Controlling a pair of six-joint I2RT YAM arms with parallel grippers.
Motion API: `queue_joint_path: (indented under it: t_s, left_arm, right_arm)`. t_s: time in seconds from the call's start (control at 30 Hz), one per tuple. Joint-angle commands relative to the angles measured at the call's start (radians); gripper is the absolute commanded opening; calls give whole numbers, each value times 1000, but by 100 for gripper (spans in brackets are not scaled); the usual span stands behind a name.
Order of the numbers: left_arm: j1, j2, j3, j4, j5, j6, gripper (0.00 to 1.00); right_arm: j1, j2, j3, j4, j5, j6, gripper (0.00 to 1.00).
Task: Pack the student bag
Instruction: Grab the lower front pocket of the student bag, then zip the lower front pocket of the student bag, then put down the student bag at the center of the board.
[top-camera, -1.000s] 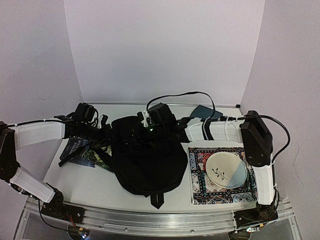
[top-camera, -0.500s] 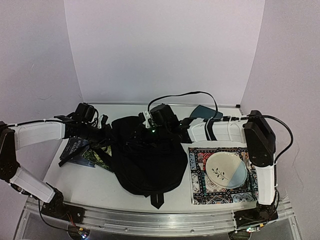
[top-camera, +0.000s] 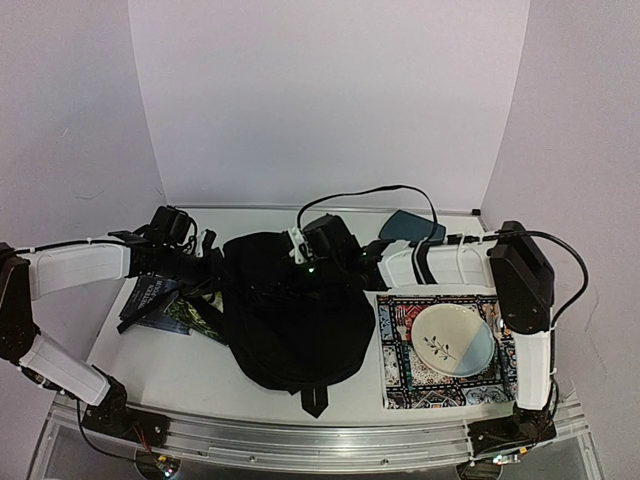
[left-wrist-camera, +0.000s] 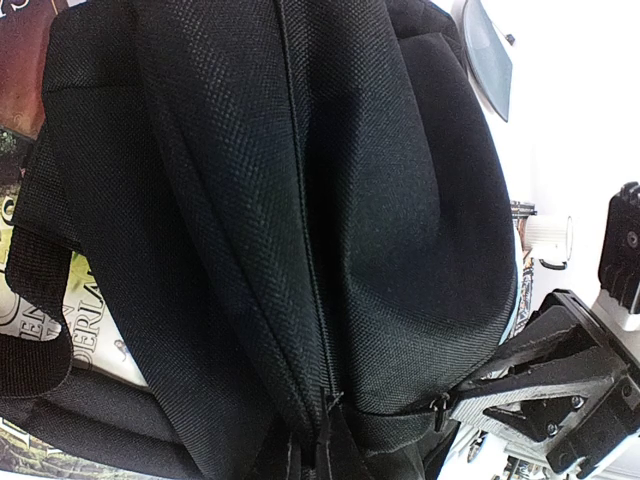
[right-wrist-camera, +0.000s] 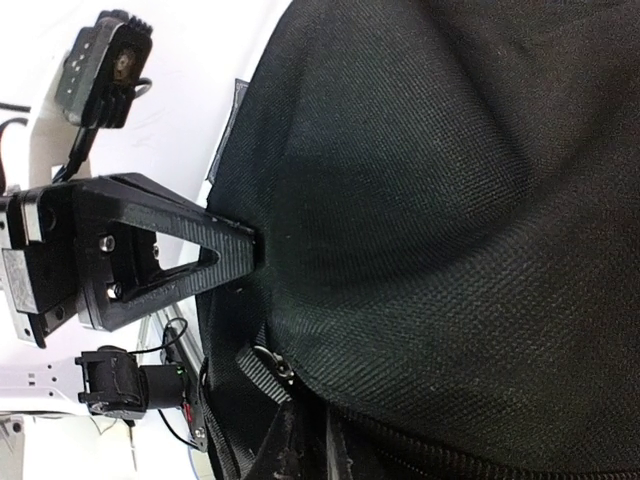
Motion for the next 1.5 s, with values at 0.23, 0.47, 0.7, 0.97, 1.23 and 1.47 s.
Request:
queue_joint_path:
  t_s: [0.23, 0.47, 0.7, 0.97, 1.23, 1.47]
  left_arm:
    - [-4, -5, 9, -24, -72, 44, 0]
    - [11, 0, 27, -78, -125, 77, 0]
    - [35, 2, 24, -100, -141, 91, 0]
    - [106, -8, 12, -129, -148, 112, 0]
    - [114, -15, 7, -126, -120, 114, 0]
    - [113, 5, 95, -89, -70, 97, 0]
  right_arm:
    - [-19, -150, -25, -111, 28, -105, 0]
    - [-75, -191, -100, -204, 41, -156, 0]
    - [-175, -242, -219, -293, 123, -228, 0]
    - [-335, -260, -269, -405, 238, -254, 0]
    - [-347, -197, -169, -423, 137, -261, 0]
    - [-336, -167, -11, -430, 129, -302, 0]
